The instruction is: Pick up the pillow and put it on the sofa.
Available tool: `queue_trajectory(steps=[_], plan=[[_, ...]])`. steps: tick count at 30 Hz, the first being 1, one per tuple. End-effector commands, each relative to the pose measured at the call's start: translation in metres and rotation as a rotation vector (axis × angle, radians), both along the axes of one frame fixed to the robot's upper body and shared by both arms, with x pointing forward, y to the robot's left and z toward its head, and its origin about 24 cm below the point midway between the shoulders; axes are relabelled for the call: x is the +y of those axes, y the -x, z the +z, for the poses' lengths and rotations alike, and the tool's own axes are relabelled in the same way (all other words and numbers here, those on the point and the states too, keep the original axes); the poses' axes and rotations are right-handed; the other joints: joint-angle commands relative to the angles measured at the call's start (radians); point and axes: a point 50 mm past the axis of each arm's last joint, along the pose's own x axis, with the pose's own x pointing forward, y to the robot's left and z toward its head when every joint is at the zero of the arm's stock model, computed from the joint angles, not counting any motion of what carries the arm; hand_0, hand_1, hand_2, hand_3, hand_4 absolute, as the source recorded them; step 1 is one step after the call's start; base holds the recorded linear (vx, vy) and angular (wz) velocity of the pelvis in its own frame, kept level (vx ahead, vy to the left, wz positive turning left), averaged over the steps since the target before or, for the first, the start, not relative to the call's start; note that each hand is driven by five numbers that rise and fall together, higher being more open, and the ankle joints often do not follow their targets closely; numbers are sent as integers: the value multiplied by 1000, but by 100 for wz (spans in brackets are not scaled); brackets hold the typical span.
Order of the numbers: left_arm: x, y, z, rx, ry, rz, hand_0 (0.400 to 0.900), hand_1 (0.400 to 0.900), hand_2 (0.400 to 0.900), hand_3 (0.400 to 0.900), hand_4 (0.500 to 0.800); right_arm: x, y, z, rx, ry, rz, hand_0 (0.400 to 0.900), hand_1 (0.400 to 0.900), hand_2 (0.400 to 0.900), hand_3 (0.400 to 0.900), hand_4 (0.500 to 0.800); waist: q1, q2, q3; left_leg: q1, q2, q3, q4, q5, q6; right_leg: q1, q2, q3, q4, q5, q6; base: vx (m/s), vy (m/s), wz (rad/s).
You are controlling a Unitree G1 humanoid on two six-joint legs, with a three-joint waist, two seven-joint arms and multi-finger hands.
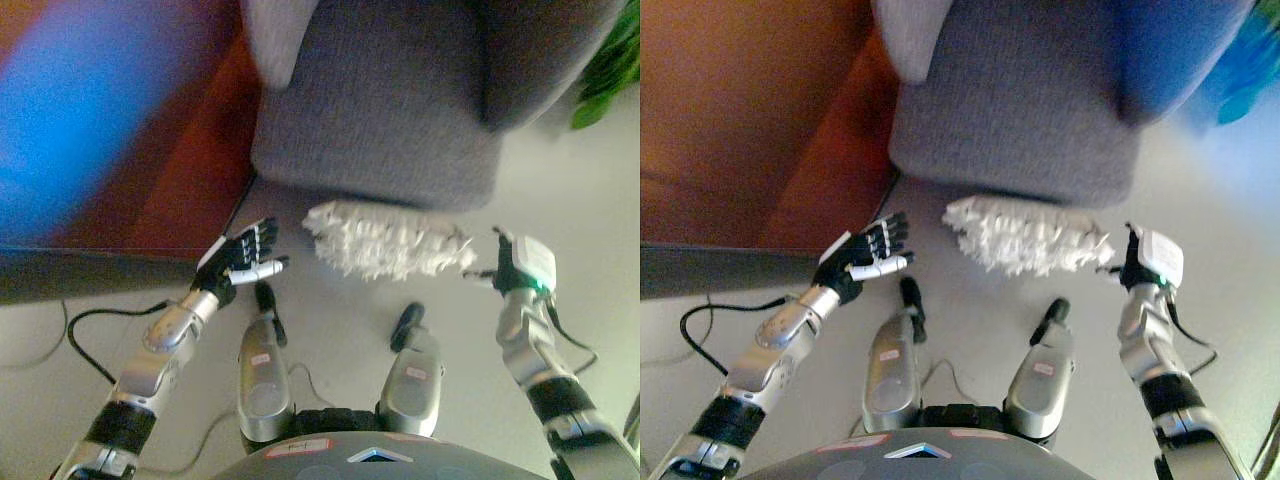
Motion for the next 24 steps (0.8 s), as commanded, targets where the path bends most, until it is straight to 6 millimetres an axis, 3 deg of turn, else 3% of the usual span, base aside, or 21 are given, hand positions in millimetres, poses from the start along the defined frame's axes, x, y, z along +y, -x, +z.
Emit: queue_trajectory(steps=[1,5,12,18,24], plan=[[-30,-2,40,-235,103,-116,900,900,900,900,800,-17,-17,36,-161,45,-53,900,900,900,900,800,16,17,0,-19,117,-135,93,-100,-27,-146,-55,110,-17,129,17,-151,106,-12],[-44,-14,56,-311,98,-157,900,900,900,900,800,-19,-47,70,-251,33,-65,900,900,900,900,800,27,37,33,-174,119,-161,184,-123,-25,-297,-50,164,99,84,19,-127,114,-7],[-60,-25,71,-356,138,-218,900,900,900,900,800,-36,-78,120,-354,70,-170,900,900,900,900,800,62,83,33,-434,111,-206,364,-164,-28,-541,-71,230,297,42,21,-77,105,8],[-70,-29,70,-349,190,-239,900,900,900,900,800,-54,-87,130,-311,19,-330,900,900,900,900,800,102,116,33,-569,91,-247,525,-237,-25,-677,-91,282,464,-27,23,11,75,14],[-76,-27,65,-322,213,-272,900,900,900,900,800,-66,-82,123,-157,-48,-436,900,900,900,900,800,135,129,33,-664,66,-287,623,-264,-16,-761,-113,315,553,-58,14,-11,2,19]])
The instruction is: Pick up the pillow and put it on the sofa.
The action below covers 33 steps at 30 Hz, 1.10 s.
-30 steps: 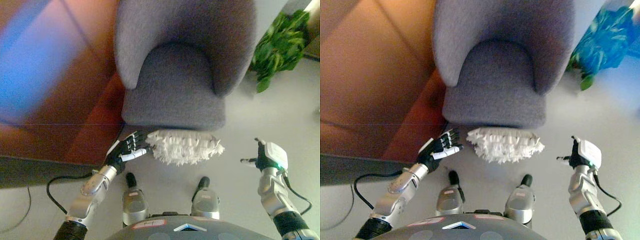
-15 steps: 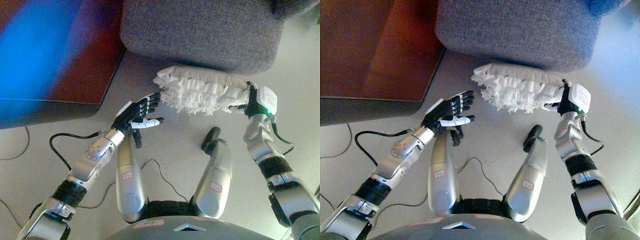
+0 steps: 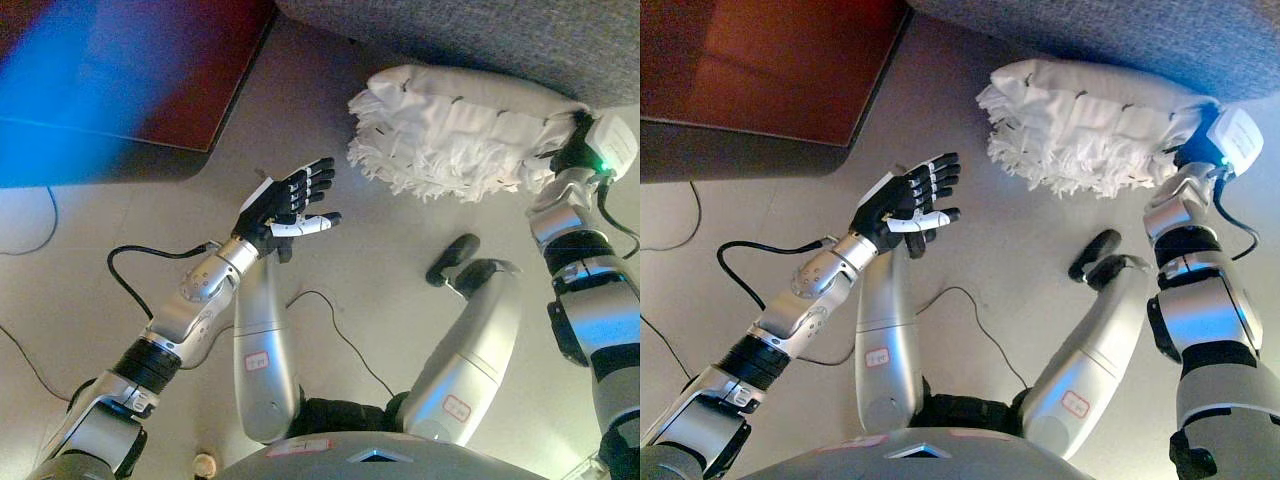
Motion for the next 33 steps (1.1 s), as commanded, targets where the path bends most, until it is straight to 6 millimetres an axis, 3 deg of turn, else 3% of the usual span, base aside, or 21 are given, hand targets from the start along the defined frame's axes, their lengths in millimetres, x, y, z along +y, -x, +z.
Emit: queue_trajectory(steps=[1,3,10,20,23,28,33], plan=[[-25,5,29,-152,144,-113,900,900,900,900,800,-23,8,9,83,-78,-79,900,900,900,900,800,45,68,0,32,76,-99,68,-160,-17,-66,-27,124,-22,77,50,-11,6,16],[-27,5,27,-144,147,-121,900,900,900,900,800,-20,6,4,121,-202,-46,400,400,400,400,500,50,69,0,25,71,-100,67,-155,-15,-73,-29,127,-16,75,46,-12,24,12],[-29,6,25,-134,151,-129,900,900,900,900,800,-6,-4,4,51,-363,50,400,400,400,400,500,55,60,0,45,69,-90,44,-133,-20,-57,-35,118,-14,82,47,4,12,6],[-31,3,29,-124,158,-110,900,900,900,900,800,5,-10,5,-72,-424,85,400,400,400,400,500,46,41,0,97,82,-74,-8,-105,-25,-22,-26,99,-28,96,53,-2,3,2],[-31,1,30,-121,181,-82,900,900,900,900,800,13,-13,6,-163,-468,123,400,400,400,400,500,42,29,0,156,89,-51,-77,-83,-27,38,-20,63,-83,111,53,-6,14,-8],[-25,2,36,-163,236,-20,900,900,900,900,800,45,-14,-1,-312,-614,293,400,400,400,400,500,30,-5,-1,356,88,15,-309,-8,-32,253,-1,-62,-306,178,62,23,-6,-13],[-13,5,34,-168,224,90,900,900,900,900,800,78,17,-27,-373,-601,437,400,400,400,400,500,-1,-60,-35,576,65,63,-552,94,-16,494,19,-157,-606,315,64,36,-26,-13]])
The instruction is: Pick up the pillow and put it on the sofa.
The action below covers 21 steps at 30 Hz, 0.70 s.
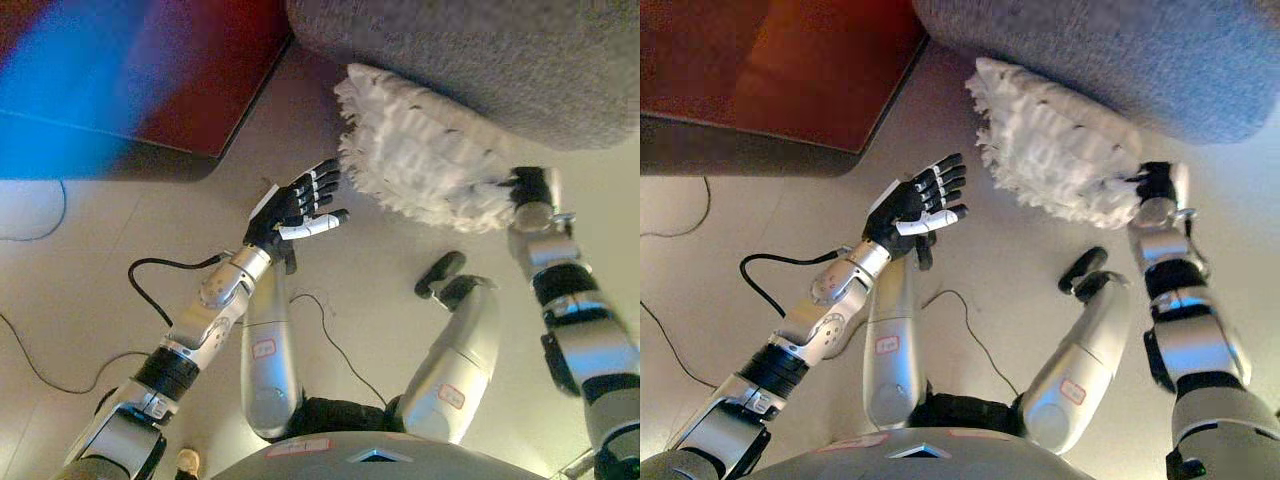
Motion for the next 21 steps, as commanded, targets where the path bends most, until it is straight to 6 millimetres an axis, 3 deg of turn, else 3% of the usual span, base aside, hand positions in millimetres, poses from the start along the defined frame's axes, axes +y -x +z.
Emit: queue_trajectory(steps=[1,5,12,18,21], plan=[[3,0,42,-209,52,52,900,900,900,900,800,29,-3,48,-352,7,70,400,400,400,400,500,-14,-58,-43,233,42,22,-156,-24,9,126,-33,50,-313,277,77,114,-11,-9],[14,2,34,-166,91,148,900,900,900,900,800,36,22,42,-431,181,91,400,400,400,400,500,-39,-85,-93,393,29,70,-333,24,15,291,12,19,-504,336,94,78,6,-5],[22,3,16,-66,124,261,900,900,900,900,800,33,50,56,-502,639,98,400,400,400,400,500,-65,-120,-223,691,-21,185,-586,72,30,591,122,-60,-759,409,99,48,79,-7],[32,12,-10,86,127,353,900,900,900,900,800,32,68,55,-487,704,183,400,400,400,400,500,-77,-162,-332,871,-42,240,-640,32,58,703,153,-66,-797,489,99,107,60,-23],[34,11,-15,121,125,396,900,900,900,900,800,32,70,70,-549,661,229,400,400,400,400,500,-91,-181,-362,928,-46,264,-642,1,68,708,154,-69,-806,540,99,-6,34,-31]])
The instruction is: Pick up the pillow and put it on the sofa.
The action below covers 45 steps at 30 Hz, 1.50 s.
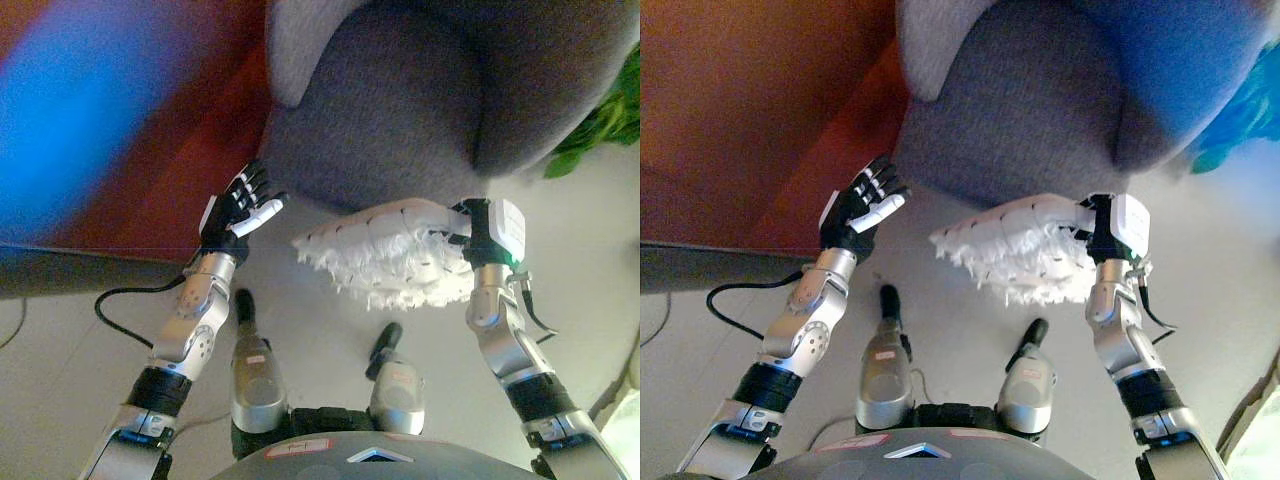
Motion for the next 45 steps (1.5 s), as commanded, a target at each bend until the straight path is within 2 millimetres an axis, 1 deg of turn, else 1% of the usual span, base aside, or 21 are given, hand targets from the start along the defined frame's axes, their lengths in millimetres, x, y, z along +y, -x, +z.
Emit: queue_trajectory(steps=[1,2,5,9,12,18,21,25,27,29,30,31,32,34,35,36,38,39,42,45], plan=[[-17,2,5,-56,63,2,900,900,900,900,800,-10,-12,94,-435,86,117,400,400,400,400,500,-44,2,-248,144,-20,65,-50,-109,97,-53,4,21,-122,299,31,-26,54,-39],[-14,1,3,-44,57,24,900,900,900,900,800,-12,-11,104,-460,77,143,400,400,400,400,500,-53,-3,-258,159,-24,71,-47,-121,103,-55,5,30,-110,308,31,-14,58,-31],[-6,-1,1,-24,78,88,900,900,900,900,800,-20,-6,125,-542,39,173,400,400,400,400,500,-68,-11,-276,184,-33,82,-34,-145,115,-56,-1,44,-80,321,31,-1,64,-22],[-2,2,-6,-7,80,107,900,900,900,900,800,-36,3,148,-634,-38,173,400,400,400,400,500,-71,-17,-294,209,-38,92,-27,-164,120,-36,-8,35,-78,333,31,60,12,-4],[0,4,-10,1,71,110,900,900,900,900,800,-42,4,155,-655,-92,172,400,400,400,400,500,-63,-23,-301,217,-39,90,-27,-169,119,-20,-12,22,-81,335,31,89,-26,7],[9,15,-16,24,46,124,900,900,900,900,800,-54,-4,163,-610,-133,162,400,400,400,400,500,-19,-39,-320,229,-38,75,-47,-162,107,35,-10,-31,-115,318,31,117,-51,15],[14,21,-19,44,21,107,900,900,900,900,800,-65,-18,160,-532,-136,99,400,400,400,400,500,22,-56,-328,228,-32,58,-55,-159,94,66,-7,-72,-134,307,31,183,-107,30],[22,28,-17,52,-14,65,900,900,900,900,800,-85,-37,147,-394,-184,-34,400,400,400,400,500,77,-80,-321,223,-20,33,-64,-148,79,102,-1,-125,-149,288,31,176,-126,36],[24,29,-15,53,-28,44,900,900,900,900,800,-92,-46,143,-349,-172,-99,400,400,400,400,500,99,-84,-317,221,-15,23,-69,-141,72,122,3,-148,-159,275,31,188,-98,42],[26,32,-15,62,-41,22,900,900,900,900,800,-105,-56,149,-309,-126,-169,400,400,400,400,500,130,-84,-312,218,-11,10,-69,-132,65,147,7,-172,-168,258,31,218,-83,39],[27,33,-14,66,-50,5,900,900,900,900,800,-116,-59,152,-289,-121,-214,400,400,400,400,500,151,-83,-309,215,-11,-2,-69,-130,60,160,14,-180,-175,247,31,183,-76,30],[28,34,-12,66,-55,0,900,900,900,900,800,-121,-62,156,-280,-114,-238,400,400,400,400,500,163,-83,-306,214,-11,-10,-69,-128,57,168,16,-186,-179,242,31,205,-93,25],[30,35,-12,70,-62,-8,900,900,900,900,800,-125,-65,159,-269,-109,-276,400,400,400,400,500,180,-78,-307,217,0,-28,-67,-142,47,182,30,-182,-185,224,31,177,-96,22],[31,35,-8,76,-73,-39,900,900,900,900,800,-135,-73,161,-229,-86,-342,400,400,400,400,500,216,-77,-298,211,2,-42,-69,-136,39,195,31,-210,-187,209,31,131,-90,23],[32,36,-7,79,-76,-53,900,900,900,900,800,-137,-75,164,-211,-45,-363,484,484,484,484,551,231,-75,-294,208,1,-52,-69,-134,36,199,29,-222,-187,204,31,82,-66,19],[31,37,-7,84,-78,-69,900,900,900,900,800,-140,-78,168,-198,-1,-385,900,900,900,900,800,245,-73,-292,205,1,-62,-69,-132,35,203,29,-234,-188,198,31,79,-51,18],[31,41,-7,90,-80,-89,900,900,900,900,800,-139,-81,173,-185,42,-400,900,900,900,900,800,261,-65,-288,203,2,-70,-69,-128,33,210,28,-250,-189,189,31,60,-27,15],[31,43,-6,94,-81,-99,900,900,900,900,800,-137,-84,181,-204,56,-402,900,900,900,900,800,270,-61,-285,202,4,-74,-69,-124,32,212,28,-261,-189,187,31,36,-4,11],[32,44,-9,106,-83,-117,900,900,900,900,800,-135,-89,197,-246,81,-419,900,900,900,900,800,278,-49,-280,202,9,-74,-69,-117,27,216,25,-277,-189,182,31,26,16,9],[31,44,-9,112,-74,-137,900,900,900,900,800,-139,-88,205,-263,130,-444,900,900,900,900,800,280,-41,-277,203,12,-76,-69,-115,27,217,23,-284,-187,185,31,2,13,4]])
